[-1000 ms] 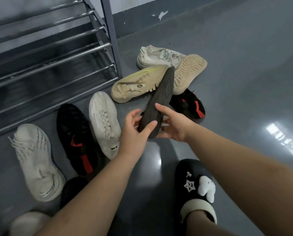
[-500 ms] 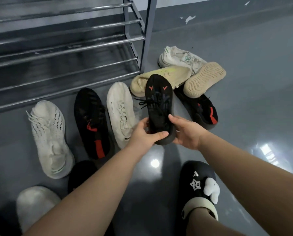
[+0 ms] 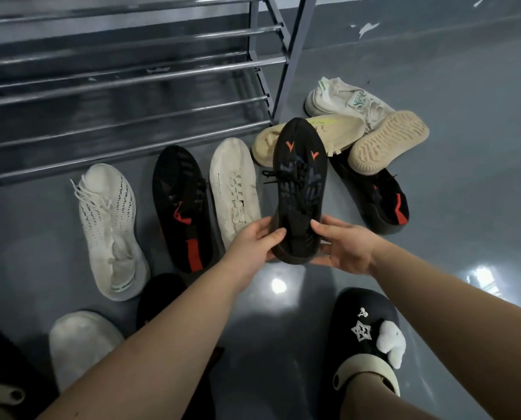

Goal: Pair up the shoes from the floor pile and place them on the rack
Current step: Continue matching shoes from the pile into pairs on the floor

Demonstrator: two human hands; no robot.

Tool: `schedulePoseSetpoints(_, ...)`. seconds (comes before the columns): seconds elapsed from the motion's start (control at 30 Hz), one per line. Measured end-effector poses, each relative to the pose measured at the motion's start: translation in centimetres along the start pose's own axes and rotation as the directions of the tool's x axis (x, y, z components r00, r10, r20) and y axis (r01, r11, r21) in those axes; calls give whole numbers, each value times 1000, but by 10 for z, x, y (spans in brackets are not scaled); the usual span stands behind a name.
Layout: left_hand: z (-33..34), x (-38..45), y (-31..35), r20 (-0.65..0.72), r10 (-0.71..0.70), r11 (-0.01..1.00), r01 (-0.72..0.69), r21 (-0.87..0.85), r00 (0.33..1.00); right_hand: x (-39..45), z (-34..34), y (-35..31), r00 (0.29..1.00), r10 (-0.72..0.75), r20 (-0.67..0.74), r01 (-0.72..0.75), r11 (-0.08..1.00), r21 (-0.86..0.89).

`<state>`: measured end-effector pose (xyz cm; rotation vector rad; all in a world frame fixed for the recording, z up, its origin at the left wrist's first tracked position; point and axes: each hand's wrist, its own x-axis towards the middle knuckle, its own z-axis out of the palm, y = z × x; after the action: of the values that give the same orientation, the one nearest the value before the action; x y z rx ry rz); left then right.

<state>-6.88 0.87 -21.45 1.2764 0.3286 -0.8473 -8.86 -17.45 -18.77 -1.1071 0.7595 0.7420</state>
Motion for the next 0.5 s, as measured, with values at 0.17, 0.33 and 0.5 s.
schedulePoseSetpoints(0.17, -6, -10, -6, -11, -50, 999, 49, -15, 999, 0, 6, 7, 997, 74, -31, -76, 996, -56)
schedulePoseSetpoints(0.33, -5, -30, -37, -25, -82, 996, 81, -25, 996, -4, 19, 30, 984, 142, -109, -154, 981, -118)
schedulePoseSetpoints(0.5, -7, -49, -63, 12, -157, 983, 157, -91, 988, -11, 23, 64, 959, 169, -229, -209, 965, -160)
